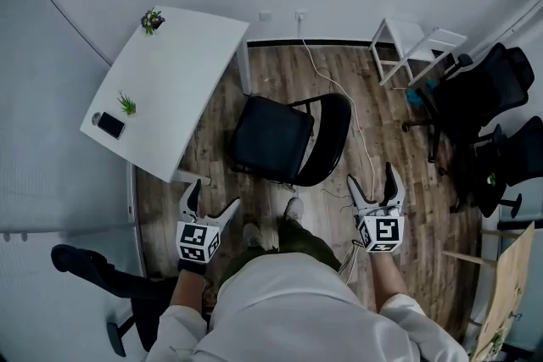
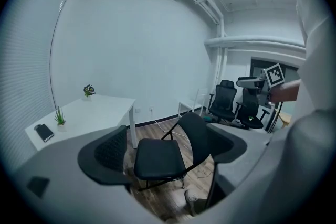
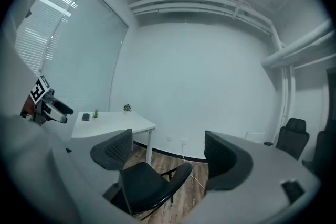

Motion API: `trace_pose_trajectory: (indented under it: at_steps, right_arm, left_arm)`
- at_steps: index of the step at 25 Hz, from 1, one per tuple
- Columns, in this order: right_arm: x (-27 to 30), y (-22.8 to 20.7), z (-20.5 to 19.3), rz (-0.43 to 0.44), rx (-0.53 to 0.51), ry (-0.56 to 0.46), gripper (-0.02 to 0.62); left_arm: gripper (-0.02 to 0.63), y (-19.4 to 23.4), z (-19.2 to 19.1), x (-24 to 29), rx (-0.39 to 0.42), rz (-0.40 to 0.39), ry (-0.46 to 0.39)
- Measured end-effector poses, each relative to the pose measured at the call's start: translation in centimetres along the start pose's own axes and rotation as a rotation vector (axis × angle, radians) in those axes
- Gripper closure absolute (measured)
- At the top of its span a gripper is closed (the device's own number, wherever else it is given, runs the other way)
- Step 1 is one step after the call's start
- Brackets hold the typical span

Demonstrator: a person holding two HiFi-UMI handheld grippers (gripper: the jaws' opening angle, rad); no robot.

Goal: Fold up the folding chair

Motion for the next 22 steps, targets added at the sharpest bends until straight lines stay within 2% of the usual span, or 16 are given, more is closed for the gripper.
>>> trace_pose_trajectory:
  at_steps: [12,22]
  right_arm:
    - [11.3,-3.7,-2.7,0.050,0.018,0.073,0.165]
    - [20.3,-8.0,-9.6,0.053,0.074,0.231,0.166]
  left_arm:
    - [0.133,3.7,-0.4,8.3,-0.079,0.057,0.116]
    - [0.133,5.1,-3.7,16.0,-0.145,0.055,0.278]
Point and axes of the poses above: the fingertips, and each gripper's own axes: x forward along the fingers, y to its left, z out of its top, the point moved 8 cm from there along -x, backward along the fingers, and after that the axes turned 10 degrees about -z, right-handed, at the moved point
